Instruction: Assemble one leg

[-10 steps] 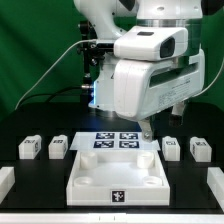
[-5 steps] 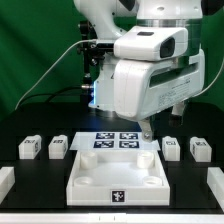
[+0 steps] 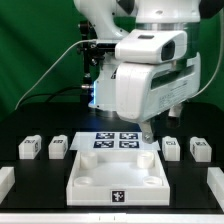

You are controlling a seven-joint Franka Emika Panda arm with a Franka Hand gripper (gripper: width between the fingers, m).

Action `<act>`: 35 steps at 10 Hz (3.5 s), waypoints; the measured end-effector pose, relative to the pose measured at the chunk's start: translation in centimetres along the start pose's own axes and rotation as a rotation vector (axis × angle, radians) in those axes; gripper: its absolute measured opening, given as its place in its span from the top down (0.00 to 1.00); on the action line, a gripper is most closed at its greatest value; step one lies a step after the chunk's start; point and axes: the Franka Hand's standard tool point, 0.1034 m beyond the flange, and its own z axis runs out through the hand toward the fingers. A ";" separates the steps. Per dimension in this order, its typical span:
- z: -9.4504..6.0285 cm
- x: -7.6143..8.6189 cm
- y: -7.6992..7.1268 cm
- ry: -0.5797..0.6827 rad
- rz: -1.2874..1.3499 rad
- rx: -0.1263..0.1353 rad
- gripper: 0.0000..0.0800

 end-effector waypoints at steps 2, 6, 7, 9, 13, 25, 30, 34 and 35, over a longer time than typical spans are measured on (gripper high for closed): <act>2.3 -4.5 -3.4 0.004 -0.279 0.000 0.19; 7.2 -9.5 -4.1 0.025 -0.543 0.010 0.19; 8.4 -9.5 -4.6 0.027 -0.513 0.024 0.19; 9.1 -9.1 -5.4 0.020 -0.417 0.045 0.19; 9.1 -9.1 -5.5 0.019 -0.391 0.046 0.34; 9.0 -8.8 -5.2 0.022 -0.389 0.036 0.93; 8.6 0.4 -4.9 0.075 -0.404 0.029 0.93; 9.1 0.7 -4.1 0.078 -0.392 0.028 0.93; 9.0 0.6 -4.1 0.081 -0.390 0.021 0.93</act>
Offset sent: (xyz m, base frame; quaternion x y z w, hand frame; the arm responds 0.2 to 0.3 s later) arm -0.0388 -0.0432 -0.0439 -0.0305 0.0634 -0.3236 0.9436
